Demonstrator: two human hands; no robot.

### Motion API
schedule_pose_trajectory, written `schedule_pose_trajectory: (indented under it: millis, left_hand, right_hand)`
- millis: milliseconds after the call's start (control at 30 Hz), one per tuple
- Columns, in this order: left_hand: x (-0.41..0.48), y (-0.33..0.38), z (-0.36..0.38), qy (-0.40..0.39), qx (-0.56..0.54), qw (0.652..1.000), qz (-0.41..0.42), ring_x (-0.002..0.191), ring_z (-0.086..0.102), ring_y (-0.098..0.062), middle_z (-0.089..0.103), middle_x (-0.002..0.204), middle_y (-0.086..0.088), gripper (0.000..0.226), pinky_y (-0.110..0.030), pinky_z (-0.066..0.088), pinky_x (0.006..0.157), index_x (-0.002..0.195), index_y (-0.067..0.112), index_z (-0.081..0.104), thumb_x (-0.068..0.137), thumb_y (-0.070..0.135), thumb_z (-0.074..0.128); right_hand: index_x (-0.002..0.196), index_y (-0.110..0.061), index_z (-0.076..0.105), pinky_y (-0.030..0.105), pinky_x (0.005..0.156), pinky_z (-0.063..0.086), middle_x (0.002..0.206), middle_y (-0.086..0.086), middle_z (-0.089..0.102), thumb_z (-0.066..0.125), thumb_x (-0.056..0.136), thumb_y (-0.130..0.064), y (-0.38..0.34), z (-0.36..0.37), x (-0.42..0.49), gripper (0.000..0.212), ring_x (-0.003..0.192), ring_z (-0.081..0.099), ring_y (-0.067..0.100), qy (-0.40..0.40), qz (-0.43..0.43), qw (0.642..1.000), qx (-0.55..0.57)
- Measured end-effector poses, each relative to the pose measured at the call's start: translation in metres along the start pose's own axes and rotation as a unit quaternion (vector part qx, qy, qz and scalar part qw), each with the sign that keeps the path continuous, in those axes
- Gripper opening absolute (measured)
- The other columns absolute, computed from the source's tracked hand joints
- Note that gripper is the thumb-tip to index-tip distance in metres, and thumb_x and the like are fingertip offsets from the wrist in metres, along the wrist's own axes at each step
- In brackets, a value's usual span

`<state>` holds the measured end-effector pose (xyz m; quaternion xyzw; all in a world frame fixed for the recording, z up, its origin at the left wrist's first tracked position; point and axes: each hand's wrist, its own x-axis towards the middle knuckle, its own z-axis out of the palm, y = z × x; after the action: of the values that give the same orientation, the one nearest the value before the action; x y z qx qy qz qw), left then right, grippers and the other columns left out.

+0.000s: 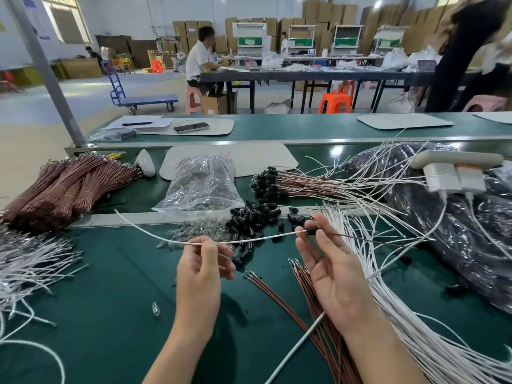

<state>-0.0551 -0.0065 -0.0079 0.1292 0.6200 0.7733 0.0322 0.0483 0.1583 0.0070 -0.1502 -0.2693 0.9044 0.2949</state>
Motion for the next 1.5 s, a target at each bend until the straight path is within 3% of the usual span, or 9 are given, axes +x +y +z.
schedule_pose_trajectory:
  millis: [100, 267, 867, 1067, 1400, 1500]
  left_hand:
    - [0.0, 0.0, 0.0, -0.002, 0.005, 1.0, 0.004, 0.055, 0.057, -0.015, 0.067, 0.073, 0.0, 0.017, -0.023, 0.049, 0.05, 0.089, 0.007, 0.052, 0.103, 0.008, 0.043]
    - [0.0, -0.001, 0.0, 0.0, 0.012, 1.0, 0.008, 0.056, 0.057, -0.014, 0.067, 0.073, 0.002, 0.017, -0.023, 0.049, 0.05, 0.091, 0.006, 0.053, 0.104, 0.01, 0.042]
    - [-0.003, 0.0, 0.002, 0.0, 0.013, 1.0, -0.013, 0.058, 0.059, -0.012, 0.068, 0.076, 0.006, 0.015, -0.025, 0.05, 0.05, 0.097, 0.01, 0.052, 0.107, 0.013, 0.041]
    - [-0.008, 0.003, 0.006, -0.037, 0.021, 0.999, -0.009, 0.061, 0.06, -0.013, 0.067, 0.078, 0.004, 0.021, -0.025, 0.051, 0.054, 0.101, 0.003, 0.057, 0.107, 0.02, 0.045]
    - [-0.018, 0.003, 0.011, -0.131, 0.011, 0.991, -0.02, 0.069, 0.063, -0.015, 0.069, 0.081, -0.004, 0.009, -0.027, 0.054, 0.056, 0.095, 0.017, 0.069, 0.097, 0.021, 0.061]
    - [-0.019, 0.003, 0.011, -0.137, 0.012, 0.99, -0.024, 0.072, 0.066, -0.014, 0.071, 0.084, -0.007, 0.015, -0.025, 0.055, 0.058, 0.09, 0.027, 0.071, 0.099, 0.02, 0.06]
  right_hand:
    - [0.109, -0.008, 0.077, 0.03, 0.075, 0.062, 0.113, 0.014, 0.073, 0.059, 0.087, -0.002, 0.0, -0.001, 0.001, 0.029, 0.096, 0.075, 0.025, -0.011, 0.001, 1.0, 0.0]
    - [0.115, -0.013, 0.074, 0.03, 0.074, 0.062, 0.122, 0.012, 0.072, 0.059, 0.088, -0.003, 0.0, 0.0, 0.0, 0.033, 0.099, 0.075, 0.025, -0.024, 0.001, 1.0, -0.019]
    - [0.108, -0.02, 0.078, 0.029, 0.073, 0.061, 0.122, 0.008, 0.072, 0.056, 0.092, 0.001, 0.004, 0.004, -0.004, 0.035, 0.102, 0.074, 0.024, -0.059, 0.027, 0.997, -0.031]
    - [0.119, -0.016, 0.073, 0.031, 0.075, 0.061, 0.126, 0.01, 0.071, 0.063, 0.085, -0.001, 0.01, 0.006, -0.007, 0.039, 0.105, 0.073, 0.027, -0.095, 0.052, 0.993, -0.052]
    - [0.13, -0.017, 0.062, 0.035, 0.09, 0.06, 0.127, 0.007, 0.07, 0.064, 0.084, -0.009, 0.03, 0.009, -0.013, 0.047, 0.114, 0.069, 0.026, -0.152, 0.043, 0.965, -0.208]
    - [0.126, -0.013, 0.06, 0.036, 0.091, 0.059, 0.124, 0.006, 0.072, 0.065, 0.083, -0.012, 0.031, 0.011, -0.013, 0.043, 0.113, 0.07, 0.026, -0.152, 0.037, 0.962, -0.225]
